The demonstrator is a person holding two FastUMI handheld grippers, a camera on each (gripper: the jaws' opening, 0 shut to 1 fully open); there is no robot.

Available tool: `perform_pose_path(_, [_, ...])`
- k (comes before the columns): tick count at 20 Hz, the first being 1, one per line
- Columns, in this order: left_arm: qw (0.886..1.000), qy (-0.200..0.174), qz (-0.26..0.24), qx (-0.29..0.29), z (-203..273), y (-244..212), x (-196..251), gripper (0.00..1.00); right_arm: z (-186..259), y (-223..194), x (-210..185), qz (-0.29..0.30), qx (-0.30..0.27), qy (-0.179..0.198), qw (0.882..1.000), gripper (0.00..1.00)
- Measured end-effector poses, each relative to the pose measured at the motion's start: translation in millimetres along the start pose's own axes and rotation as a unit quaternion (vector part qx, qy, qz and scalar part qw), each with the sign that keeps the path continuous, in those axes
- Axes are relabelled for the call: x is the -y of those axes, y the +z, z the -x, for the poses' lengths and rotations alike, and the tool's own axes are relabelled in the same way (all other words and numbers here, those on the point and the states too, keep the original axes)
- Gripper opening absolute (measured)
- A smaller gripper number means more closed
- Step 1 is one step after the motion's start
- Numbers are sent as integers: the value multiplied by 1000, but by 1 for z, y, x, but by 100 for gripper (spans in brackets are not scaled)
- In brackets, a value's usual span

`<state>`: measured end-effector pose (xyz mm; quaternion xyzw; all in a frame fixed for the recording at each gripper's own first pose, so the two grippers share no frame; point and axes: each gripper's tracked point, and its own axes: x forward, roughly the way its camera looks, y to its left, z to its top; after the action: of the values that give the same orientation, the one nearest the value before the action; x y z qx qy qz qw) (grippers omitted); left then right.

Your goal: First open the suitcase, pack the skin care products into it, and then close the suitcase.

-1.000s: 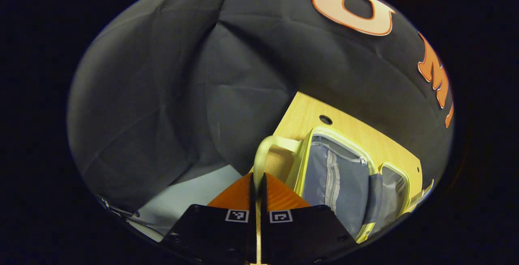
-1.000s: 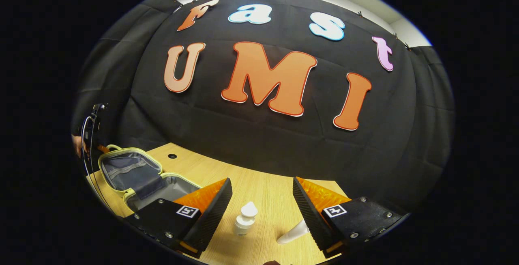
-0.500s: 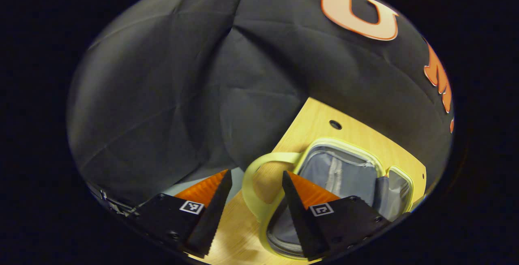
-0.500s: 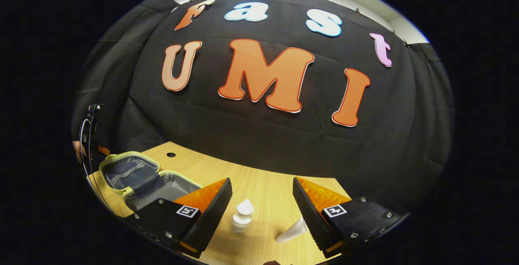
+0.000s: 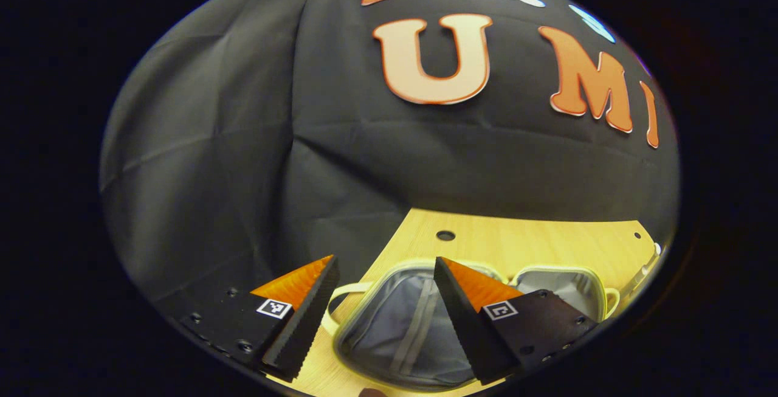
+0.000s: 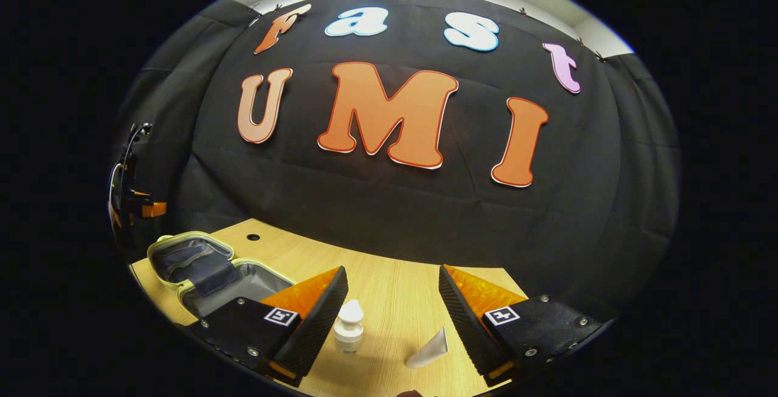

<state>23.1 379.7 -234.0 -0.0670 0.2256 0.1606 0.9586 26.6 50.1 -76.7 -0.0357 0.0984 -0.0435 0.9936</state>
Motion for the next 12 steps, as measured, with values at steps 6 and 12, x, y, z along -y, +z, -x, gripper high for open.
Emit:
perform_pose_path(6, [995, -24, -32, 97, 42, 58, 78, 98, 3, 0, 21, 4, 22, 1, 1000, 96])
perform_pose_path(12, [984, -71, -70, 150, 83, 74, 170, 96, 6, -13, 44, -6, 16, -2, 1000, 96])
